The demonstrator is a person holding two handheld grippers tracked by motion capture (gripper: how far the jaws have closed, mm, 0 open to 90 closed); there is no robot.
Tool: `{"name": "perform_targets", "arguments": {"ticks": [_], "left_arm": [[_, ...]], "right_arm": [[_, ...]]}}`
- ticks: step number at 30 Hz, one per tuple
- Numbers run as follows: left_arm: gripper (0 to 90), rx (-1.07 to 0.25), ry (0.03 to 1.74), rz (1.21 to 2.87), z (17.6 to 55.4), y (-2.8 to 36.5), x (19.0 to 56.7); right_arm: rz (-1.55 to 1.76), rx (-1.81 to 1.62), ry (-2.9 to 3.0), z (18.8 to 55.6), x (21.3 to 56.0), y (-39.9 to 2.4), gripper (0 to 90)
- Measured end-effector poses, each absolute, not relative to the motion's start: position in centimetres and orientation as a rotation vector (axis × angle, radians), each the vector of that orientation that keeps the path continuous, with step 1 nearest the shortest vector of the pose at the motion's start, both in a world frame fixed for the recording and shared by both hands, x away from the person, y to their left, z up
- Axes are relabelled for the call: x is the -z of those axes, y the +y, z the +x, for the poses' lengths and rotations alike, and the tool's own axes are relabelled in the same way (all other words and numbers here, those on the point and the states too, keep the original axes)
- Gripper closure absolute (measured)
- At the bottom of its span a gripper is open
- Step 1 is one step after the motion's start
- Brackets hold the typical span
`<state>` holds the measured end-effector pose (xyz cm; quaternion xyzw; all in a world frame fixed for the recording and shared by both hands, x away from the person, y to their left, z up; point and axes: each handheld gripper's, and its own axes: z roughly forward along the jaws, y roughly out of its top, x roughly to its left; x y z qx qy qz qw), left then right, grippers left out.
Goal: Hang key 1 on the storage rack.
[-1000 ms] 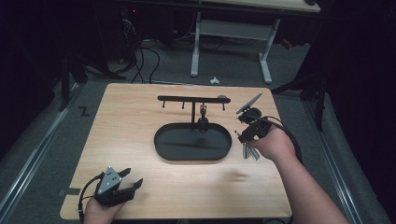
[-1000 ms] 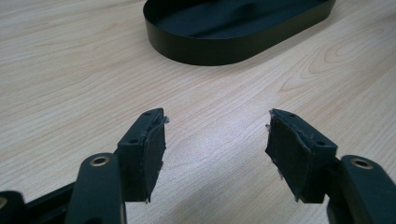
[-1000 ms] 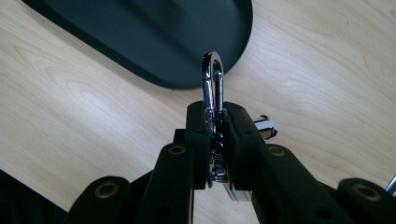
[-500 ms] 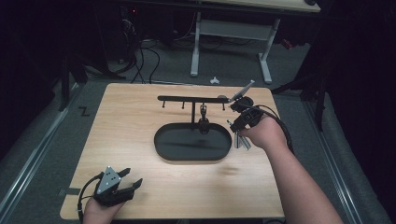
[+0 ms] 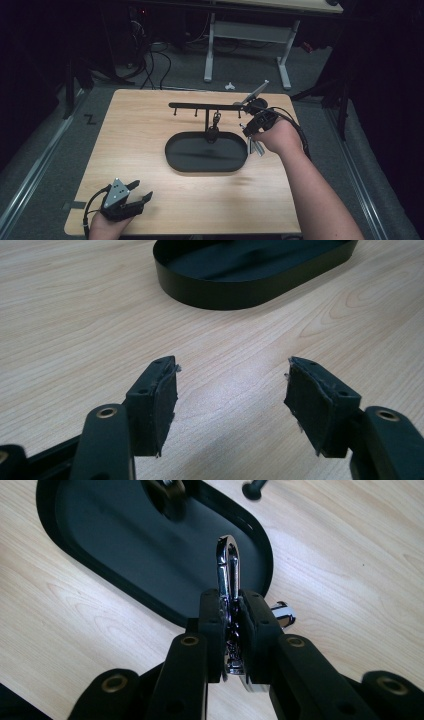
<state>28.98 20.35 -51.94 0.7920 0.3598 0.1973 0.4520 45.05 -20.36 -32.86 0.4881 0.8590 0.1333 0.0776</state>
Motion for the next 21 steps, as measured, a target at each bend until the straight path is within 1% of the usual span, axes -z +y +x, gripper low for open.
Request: {"name": "perform_targets", "arguments": {"ticks": [10,21], "left_arm": [[37.5,-0.485,0.89,1.959,29.0,20.4,52.0],[37.5,-0.482,0.89,1.961,29.1,20.4,52.1]], "right_arm": [[1.469,-0.428,2.56,46.4,32.2,-19.5,81.7],[1.508,-0.433,2.546,47.4,32.0,-19.9,81.7]]}}
